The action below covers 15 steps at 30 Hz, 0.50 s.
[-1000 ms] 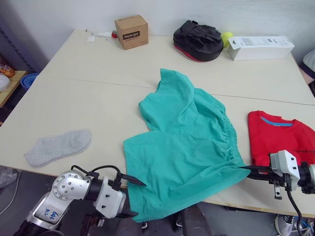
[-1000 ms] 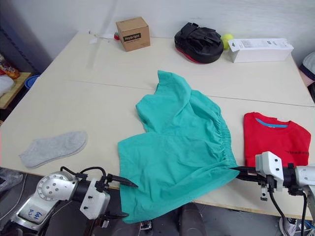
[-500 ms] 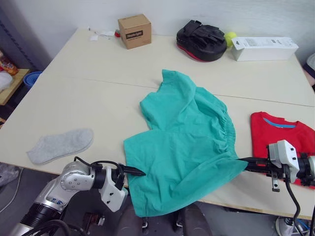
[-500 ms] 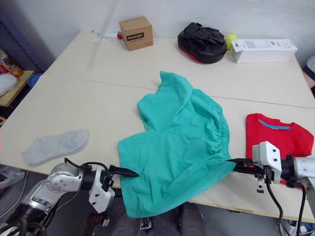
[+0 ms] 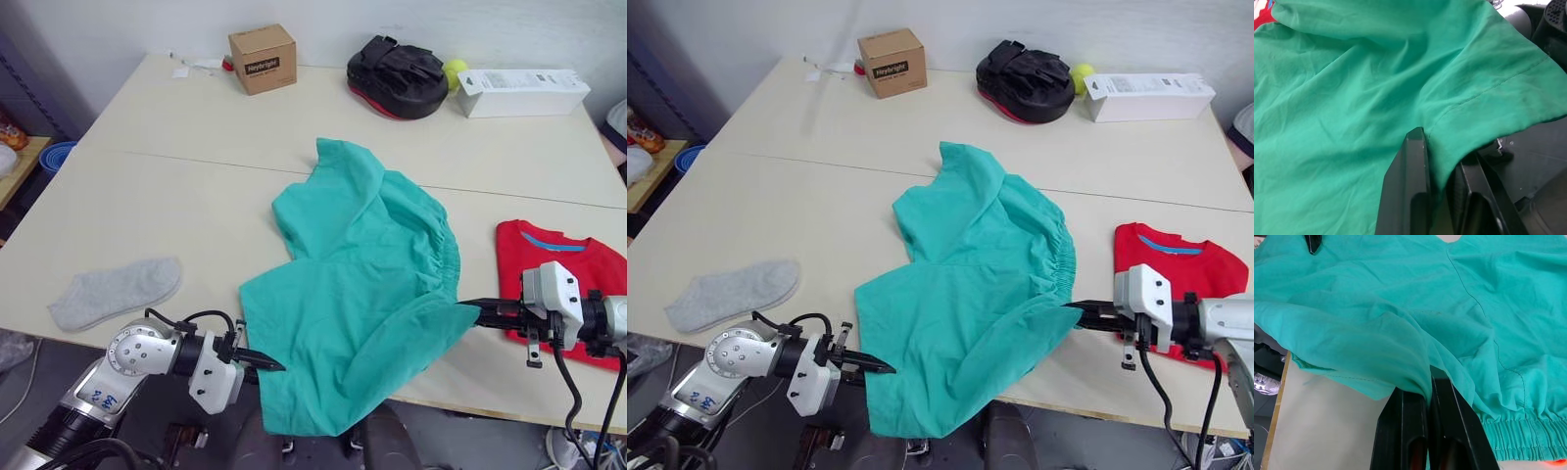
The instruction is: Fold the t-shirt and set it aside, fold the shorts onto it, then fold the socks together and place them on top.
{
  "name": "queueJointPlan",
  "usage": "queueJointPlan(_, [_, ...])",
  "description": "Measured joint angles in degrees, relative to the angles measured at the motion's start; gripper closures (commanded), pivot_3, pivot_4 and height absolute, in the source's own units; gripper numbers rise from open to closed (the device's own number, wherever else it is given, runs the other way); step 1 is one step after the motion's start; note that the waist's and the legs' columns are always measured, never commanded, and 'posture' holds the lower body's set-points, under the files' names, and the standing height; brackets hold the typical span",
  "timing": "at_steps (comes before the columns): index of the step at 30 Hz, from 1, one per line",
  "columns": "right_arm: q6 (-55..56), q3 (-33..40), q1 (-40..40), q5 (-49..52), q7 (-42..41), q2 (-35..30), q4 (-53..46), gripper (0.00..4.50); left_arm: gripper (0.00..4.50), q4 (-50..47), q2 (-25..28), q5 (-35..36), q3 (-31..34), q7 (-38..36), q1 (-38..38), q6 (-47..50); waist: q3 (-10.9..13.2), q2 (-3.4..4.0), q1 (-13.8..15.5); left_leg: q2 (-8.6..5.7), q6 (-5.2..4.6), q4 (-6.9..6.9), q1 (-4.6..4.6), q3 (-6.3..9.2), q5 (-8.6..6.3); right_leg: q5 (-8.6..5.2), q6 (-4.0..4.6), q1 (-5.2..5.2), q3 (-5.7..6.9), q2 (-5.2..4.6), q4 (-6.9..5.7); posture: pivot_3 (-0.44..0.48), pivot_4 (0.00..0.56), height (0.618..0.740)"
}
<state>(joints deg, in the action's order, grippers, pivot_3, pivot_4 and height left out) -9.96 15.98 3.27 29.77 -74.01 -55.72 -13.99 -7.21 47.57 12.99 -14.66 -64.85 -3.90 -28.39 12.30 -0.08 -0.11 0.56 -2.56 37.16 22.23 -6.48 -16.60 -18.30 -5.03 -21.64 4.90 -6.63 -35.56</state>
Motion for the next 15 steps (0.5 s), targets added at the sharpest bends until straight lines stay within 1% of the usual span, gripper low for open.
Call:
queueJointPlan(4, [-0.2,0.0,0.04,0.0,-0.01,0.14,-0.29,4.5,3.98,-3.83,-0.41,7.39,1.35,0.7,0.76,10.66,0.0,-0.01,0.01,0.0,-0.03,0.06,0.01,0.03,0.01,0.03,-0.05,0.04,0.0,0.0,-0.03,0.0,0.15,0.74])
queueJointPlan(7, [-0.36,0.01,0.11,0.05,0.15,0.65,-0.25,4.5,3.98,-6.12,-0.69,14.78,4.43,2.83,0.03,22.18,0.01,-0.01,0.04,0.0,0.02,0.05,-0.01,0.1,0.01,0.04,-0.07,0.05,0.02,0.0,-0.11,0.0,0.15,0.74])
queueJointPlan(9, [-1.31,0.04,0.12,0.78,0.86,1.67,-0.15,4.5,3.98,-6.31,-0.67,18.1,7.05,4.04,-0.95,28.17,0.01,-0.01,0.06,0.0,0.04,0.05,-0.02,0.13,0.03,0.04,-0.07,0.05,0.05,0.0,-0.17,0.0,0.15,0.74])
queueJointPlan(12, [-3.81,0.23,-0.21,2.41,2.26,2.36,0.73,4.5,3.98,-6.26,-0.78,21.97,10.2,5.88,-3.19,35.62,0.01,-0.02,0.06,0.0,0.28,0.06,-0.02,0.14,0.18,0.04,-0.07,0.05,0.07,0.01,-0.23,0.0,0.15,0.74])
queueJointPlan(15, [-7.72,1.07,-2.14,4.72,4.26,2.44,2.65,4.5,3.98,-5.37,-2.55,26.06,13.49,8.93,-7.65,43.37,0.01,-0.03,0.07,-0.01,0.29,0.11,-0.01,0.15,0.2,0.09,-0.11,0.05,0.07,0.01,-0.26,0.0,0.15,0.74])
